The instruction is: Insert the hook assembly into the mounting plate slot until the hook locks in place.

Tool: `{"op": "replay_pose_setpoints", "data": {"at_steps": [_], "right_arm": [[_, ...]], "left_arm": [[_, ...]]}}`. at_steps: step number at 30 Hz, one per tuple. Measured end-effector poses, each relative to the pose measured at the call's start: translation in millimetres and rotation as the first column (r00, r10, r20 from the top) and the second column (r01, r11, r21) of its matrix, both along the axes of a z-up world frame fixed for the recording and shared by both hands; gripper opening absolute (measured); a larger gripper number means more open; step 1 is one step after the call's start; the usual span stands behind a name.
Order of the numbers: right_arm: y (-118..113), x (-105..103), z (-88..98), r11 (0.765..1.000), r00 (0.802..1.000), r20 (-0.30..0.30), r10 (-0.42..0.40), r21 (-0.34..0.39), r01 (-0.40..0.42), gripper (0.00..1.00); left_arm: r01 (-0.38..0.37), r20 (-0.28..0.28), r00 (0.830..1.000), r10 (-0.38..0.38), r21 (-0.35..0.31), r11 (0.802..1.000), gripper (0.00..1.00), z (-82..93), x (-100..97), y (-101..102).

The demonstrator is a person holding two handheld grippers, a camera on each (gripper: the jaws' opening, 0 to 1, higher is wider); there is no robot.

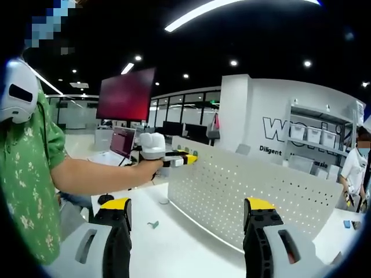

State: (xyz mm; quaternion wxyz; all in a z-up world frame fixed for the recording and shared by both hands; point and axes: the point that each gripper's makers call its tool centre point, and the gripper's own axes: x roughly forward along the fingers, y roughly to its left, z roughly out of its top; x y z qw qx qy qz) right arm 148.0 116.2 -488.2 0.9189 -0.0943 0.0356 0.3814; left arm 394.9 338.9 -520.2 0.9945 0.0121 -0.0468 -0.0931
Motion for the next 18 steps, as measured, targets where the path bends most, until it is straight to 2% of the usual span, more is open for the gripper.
{"op": "replay_pose_setpoints", "data": {"at_steps": [18], "right_arm": [[8.0, -10.9, 5.1, 1.000, 1.000, 0.014, 0.023, -0.002, -0.023, 0.81]], "left_arm": [[0.051, 0.019, 0.999, -0.051, 0.012, 0.999, 0.37, 9.8, -40.8, -5.2]]}}
